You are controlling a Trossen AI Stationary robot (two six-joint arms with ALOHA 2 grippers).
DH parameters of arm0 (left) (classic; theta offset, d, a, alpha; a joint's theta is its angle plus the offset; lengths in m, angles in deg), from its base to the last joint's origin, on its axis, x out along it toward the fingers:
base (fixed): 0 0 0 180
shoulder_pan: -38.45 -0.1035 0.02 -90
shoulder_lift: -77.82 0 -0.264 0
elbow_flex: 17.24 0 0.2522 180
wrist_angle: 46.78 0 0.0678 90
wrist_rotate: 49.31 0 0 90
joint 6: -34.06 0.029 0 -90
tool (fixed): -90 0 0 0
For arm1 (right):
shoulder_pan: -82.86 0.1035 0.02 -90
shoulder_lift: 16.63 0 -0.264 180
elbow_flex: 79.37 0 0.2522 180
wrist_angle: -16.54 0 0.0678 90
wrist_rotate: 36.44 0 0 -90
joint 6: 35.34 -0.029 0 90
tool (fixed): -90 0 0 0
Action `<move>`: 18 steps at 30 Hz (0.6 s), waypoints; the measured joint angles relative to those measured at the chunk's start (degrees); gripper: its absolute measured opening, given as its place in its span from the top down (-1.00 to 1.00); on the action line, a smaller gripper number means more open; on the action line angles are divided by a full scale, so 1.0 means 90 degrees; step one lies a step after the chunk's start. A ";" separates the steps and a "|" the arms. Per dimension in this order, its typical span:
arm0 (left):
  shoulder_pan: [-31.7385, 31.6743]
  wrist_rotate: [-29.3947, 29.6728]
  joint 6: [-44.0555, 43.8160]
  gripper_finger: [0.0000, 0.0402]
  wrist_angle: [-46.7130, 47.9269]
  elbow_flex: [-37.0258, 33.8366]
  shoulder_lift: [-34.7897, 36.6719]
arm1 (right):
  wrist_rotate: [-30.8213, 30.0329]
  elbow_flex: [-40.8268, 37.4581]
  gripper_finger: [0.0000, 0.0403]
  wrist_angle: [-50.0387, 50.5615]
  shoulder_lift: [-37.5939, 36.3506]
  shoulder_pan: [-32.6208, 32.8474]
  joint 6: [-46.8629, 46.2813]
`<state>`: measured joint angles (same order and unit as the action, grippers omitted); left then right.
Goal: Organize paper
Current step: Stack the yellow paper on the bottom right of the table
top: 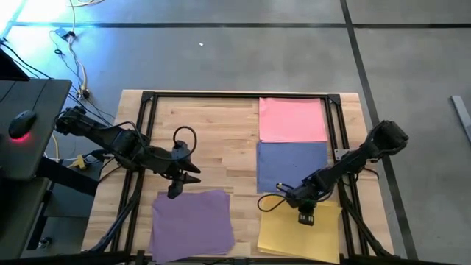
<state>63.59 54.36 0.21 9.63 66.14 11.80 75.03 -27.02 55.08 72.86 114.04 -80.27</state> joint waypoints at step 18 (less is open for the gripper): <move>0.0000 0.0121 -0.0079 0.34 0.0002 0.0000 0.0000 | 0.0713 0.0474 1.00 0.0431 0.0022 -0.0005 0.1178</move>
<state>63.59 55.45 -0.50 9.65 66.14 11.80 81.44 -22.76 58.96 73.06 113.99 -69.66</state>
